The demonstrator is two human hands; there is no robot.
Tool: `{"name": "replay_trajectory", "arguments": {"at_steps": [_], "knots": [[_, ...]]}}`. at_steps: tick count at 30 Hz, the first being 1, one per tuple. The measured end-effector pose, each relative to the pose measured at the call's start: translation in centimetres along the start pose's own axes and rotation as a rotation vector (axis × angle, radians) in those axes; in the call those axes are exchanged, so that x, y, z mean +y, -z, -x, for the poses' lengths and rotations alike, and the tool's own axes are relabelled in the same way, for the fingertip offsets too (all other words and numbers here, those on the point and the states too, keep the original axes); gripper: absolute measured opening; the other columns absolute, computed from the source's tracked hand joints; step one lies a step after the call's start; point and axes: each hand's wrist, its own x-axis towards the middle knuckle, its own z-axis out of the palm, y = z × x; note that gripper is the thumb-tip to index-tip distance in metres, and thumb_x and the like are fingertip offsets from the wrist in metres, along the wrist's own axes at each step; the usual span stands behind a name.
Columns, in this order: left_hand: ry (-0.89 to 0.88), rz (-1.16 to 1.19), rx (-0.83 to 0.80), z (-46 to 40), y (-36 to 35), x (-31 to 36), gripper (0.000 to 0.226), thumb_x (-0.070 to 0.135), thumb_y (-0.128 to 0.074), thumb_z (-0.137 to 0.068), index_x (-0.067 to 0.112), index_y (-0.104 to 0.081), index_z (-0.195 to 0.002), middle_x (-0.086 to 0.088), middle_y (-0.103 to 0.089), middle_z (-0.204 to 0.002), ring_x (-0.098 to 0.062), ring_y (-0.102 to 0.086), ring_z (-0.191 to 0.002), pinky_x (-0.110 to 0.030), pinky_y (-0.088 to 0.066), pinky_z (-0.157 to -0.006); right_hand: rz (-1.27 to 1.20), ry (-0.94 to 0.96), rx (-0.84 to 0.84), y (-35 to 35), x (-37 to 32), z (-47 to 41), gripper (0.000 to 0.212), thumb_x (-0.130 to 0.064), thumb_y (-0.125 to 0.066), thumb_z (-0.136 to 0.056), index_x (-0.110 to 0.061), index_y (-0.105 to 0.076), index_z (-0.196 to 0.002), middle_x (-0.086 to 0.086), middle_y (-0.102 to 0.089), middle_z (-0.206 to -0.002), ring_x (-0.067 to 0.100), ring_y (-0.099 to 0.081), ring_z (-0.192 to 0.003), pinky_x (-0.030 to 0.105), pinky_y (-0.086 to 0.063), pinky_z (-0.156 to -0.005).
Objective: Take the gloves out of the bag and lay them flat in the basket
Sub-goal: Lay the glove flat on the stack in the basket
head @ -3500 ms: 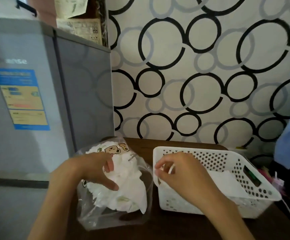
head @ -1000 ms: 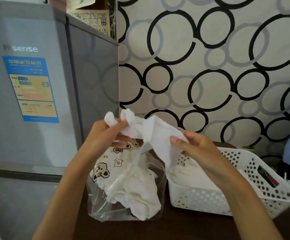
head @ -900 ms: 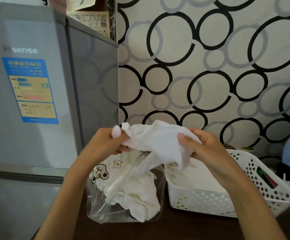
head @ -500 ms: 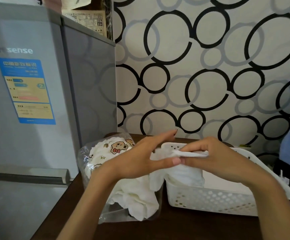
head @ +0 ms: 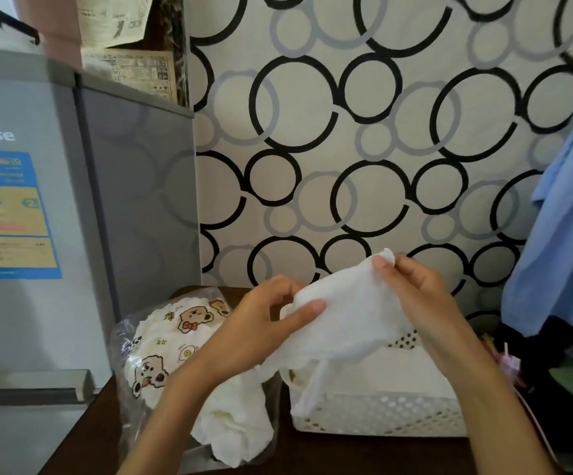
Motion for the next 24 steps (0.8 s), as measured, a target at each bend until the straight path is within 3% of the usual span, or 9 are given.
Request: {"name": "replay_trajectory", "arguments": {"at_steps": [3, 8, 12, 16, 17, 20, 24], "knots": [[0.02, 0.079, 0.022, -1.0, -1.1, 0.7, 0.048, 0.055, -0.048, -0.085, 0.009, -0.06, -0.086, 0.004, -0.061, -0.076, -0.005, -0.058, -0.066, -0.023, -0.045, -0.06, 0.034, 0.047, 0.11, 0.9, 0.8, -0.5, 0.016, -0.033, -0.05, -0.095, -0.024, -0.063, -0.091, -0.011, -0.068, -0.08, 0.007, -0.062, -0.077, 0.019, -0.048, -0.06], [0.07, 0.134, 0.003, -3.1, -2.9, 0.3, 0.022, 0.043, -0.056, -0.09, 0.024, -0.065, -0.083, 0.007, -0.073, -0.084, -0.006, -0.068, -0.073, -0.016, -0.048, -0.061, 0.086, 0.129, 0.219, 3.6, 1.8, -1.2, 0.012, -0.025, -0.051, -0.096, -0.023, -0.061, -0.089, -0.009, -0.067, -0.079, -0.005, -0.059, -0.064, 0.008, -0.045, -0.053], [0.103, 0.098, -0.061, -4.3, -3.5, 0.1, 0.023, 0.044, -0.064, -0.084, 0.021, -0.07, -0.082, 0.008, -0.072, -0.077, -0.006, -0.068, -0.068, -0.015, -0.049, -0.057, 0.191, 0.155, 0.206, 5.3, 2.3, -1.6, 0.015, -0.024, -0.051, -0.096, -0.03, -0.058, -0.083, -0.01, -0.066, -0.079, -0.004, -0.061, -0.063, 0.01, -0.045, -0.053], [0.091, 0.062, -0.108, -5.2, -4.0, 0.0, 0.046, 0.058, -0.06, -0.073, 0.016, -0.074, -0.083, -0.005, -0.073, -0.081, -0.027, -0.069, -0.074, -0.038, -0.056, -0.068, 0.183, 0.167, 0.343, 6.8, 2.6, -1.6, 0.01, -0.031, -0.065, -0.086, -0.024, -0.063, -0.08, 0.004, -0.07, -0.076, 0.013, -0.064, -0.066, 0.026, -0.049, -0.059], [0.073, 0.09, -0.096, -5.4, -4.1, 0.0, 0.042, 0.057, -0.059, -0.075, 0.018, -0.075, -0.08, -0.004, -0.073, -0.079, -0.026, -0.068, -0.071, -0.037, -0.054, -0.066, 0.175, 0.172, 0.375, 7.1, 2.5, -1.5, 0.013, -0.032, -0.067, -0.084, -0.021, -0.064, -0.078, 0.006, -0.069, -0.074, 0.015, -0.063, -0.064, 0.028, -0.048, -0.059], [0.047, 0.187, -0.058, -5.7, -4.6, 0.2, 0.025, 0.036, -0.058, -0.087, 0.018, -0.072, -0.076, 0.008, -0.072, -0.071, -0.004, -0.066, -0.063, -0.012, -0.046, -0.058, 0.146, 0.183, 0.445, 8.2, 2.6, -1.4, 0.019, -0.034, -0.067, -0.084, -0.015, -0.064, -0.081, 0.003, -0.067, -0.074, 0.011, -0.06, -0.063, 0.025, -0.046, -0.057], [0.041, 0.149, -0.002, -6.3, -5.3, -0.5, 0.014, 0.024, -0.056, -0.094, 0.021, -0.07, -0.093, 0.01, -0.072, -0.084, -0.002, -0.067, -0.078, -0.011, -0.05, -0.067, 0.179, 0.178, 0.405, 9.0, 3.2, -1.8, 0.019, -0.036, -0.058, -0.09, -0.018, -0.059, -0.084, -0.003, -0.064, -0.081, 0.009, -0.059, -0.072, 0.022, -0.043, -0.059]]}}
